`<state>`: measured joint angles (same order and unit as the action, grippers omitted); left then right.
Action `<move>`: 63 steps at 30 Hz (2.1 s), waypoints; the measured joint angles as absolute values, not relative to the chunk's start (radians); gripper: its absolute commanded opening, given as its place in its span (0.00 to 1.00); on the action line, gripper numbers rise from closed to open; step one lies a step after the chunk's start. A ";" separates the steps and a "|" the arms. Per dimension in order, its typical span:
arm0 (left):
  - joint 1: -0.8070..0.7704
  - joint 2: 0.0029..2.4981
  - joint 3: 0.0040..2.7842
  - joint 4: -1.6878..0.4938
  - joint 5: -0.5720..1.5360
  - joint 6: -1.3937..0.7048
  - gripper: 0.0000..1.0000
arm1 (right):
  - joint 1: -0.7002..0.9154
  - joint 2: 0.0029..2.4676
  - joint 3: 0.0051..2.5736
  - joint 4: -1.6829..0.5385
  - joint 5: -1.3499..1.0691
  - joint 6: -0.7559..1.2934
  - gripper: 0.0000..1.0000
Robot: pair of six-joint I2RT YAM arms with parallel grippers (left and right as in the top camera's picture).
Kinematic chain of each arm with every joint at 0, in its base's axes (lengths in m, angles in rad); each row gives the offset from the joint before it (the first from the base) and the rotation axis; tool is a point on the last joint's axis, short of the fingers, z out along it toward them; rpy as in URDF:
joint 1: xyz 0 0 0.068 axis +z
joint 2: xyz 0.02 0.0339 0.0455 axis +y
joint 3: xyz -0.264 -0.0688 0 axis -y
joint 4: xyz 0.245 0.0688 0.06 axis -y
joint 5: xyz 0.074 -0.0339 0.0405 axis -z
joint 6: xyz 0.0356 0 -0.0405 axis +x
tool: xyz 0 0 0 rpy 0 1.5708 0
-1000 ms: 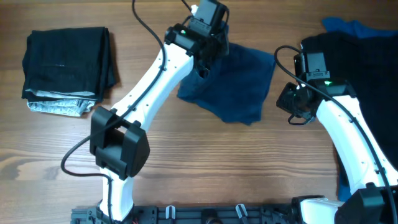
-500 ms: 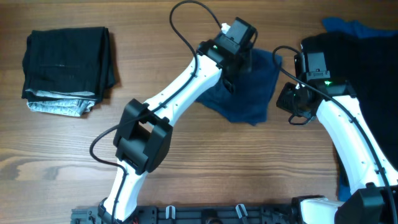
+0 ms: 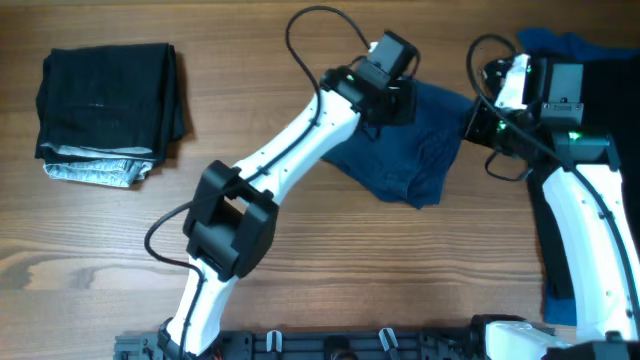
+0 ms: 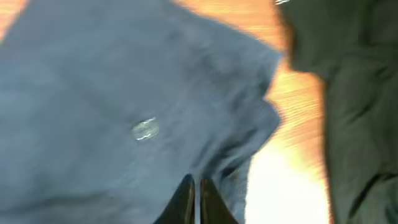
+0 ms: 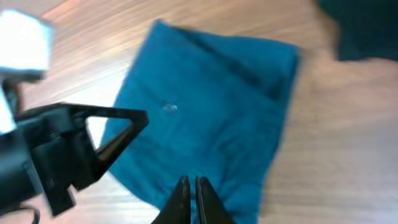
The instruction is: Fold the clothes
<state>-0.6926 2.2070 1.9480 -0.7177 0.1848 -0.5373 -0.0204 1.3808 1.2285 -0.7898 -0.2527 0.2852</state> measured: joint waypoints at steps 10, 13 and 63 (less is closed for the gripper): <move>-0.605 2.207 1.956 -1.200 0.041 -0.434 0.04 | -0.030 1.628 1.227 -0.536 -0.373 0.103 0.10; -0.560 2.207 1.952 -1.269 0.066 -0.477 0.04 | -0.030 1.642 1.228 -0.453 -0.256 0.089 0.08; -0.203 2.133 1.540 -1.118 0.329 -0.431 0.35 | 0.208 2.010 1.251 -0.786 -0.445 0.445 0.13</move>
